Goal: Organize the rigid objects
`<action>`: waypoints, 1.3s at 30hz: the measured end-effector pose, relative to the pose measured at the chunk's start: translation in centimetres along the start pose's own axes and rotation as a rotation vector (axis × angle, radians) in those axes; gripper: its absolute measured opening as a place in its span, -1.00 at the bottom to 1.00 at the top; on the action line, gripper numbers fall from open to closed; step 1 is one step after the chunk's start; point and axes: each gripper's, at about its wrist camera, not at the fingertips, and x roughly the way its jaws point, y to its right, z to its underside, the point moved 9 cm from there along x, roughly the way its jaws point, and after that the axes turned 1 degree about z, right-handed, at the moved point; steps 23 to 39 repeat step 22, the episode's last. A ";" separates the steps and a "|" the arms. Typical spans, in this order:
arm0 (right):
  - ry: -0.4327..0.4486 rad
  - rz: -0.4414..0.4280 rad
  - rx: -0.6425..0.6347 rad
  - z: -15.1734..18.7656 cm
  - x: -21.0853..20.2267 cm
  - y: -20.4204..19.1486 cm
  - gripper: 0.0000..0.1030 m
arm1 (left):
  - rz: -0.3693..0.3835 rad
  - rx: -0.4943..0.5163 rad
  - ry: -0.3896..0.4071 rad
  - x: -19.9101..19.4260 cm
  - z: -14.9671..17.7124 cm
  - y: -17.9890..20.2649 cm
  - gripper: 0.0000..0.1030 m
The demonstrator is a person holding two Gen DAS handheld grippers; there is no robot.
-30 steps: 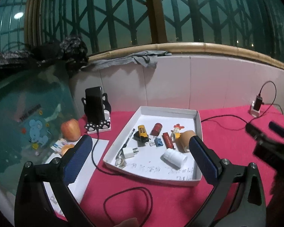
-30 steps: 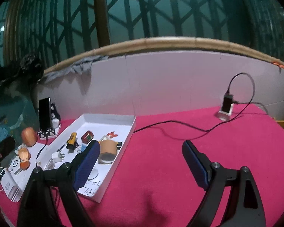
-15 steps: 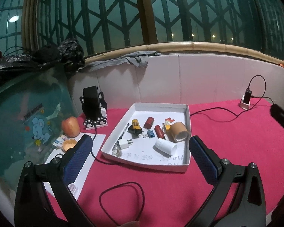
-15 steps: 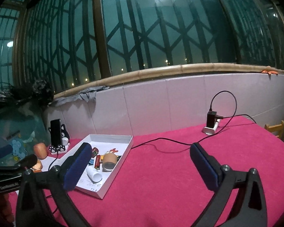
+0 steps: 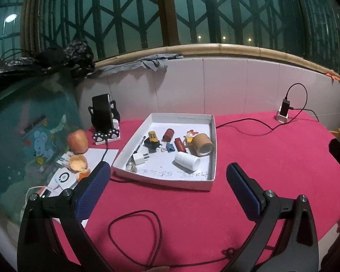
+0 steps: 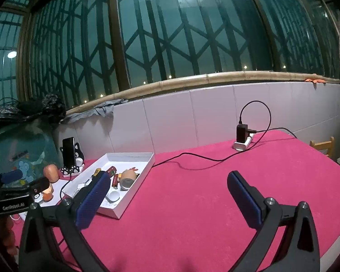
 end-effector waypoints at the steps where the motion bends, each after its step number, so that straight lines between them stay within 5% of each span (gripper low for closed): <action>1: 0.002 0.000 0.005 0.1 -0.2 0.1 1.00 | -0.001 -0.005 0.002 -0.1 0.0 -0.1 0.99; 39: -0.018 0.015 0.029 0.9 -0.2 0.8 1.00 | 0.011 -0.031 0.003 -0.6 0.3 -0.4 0.99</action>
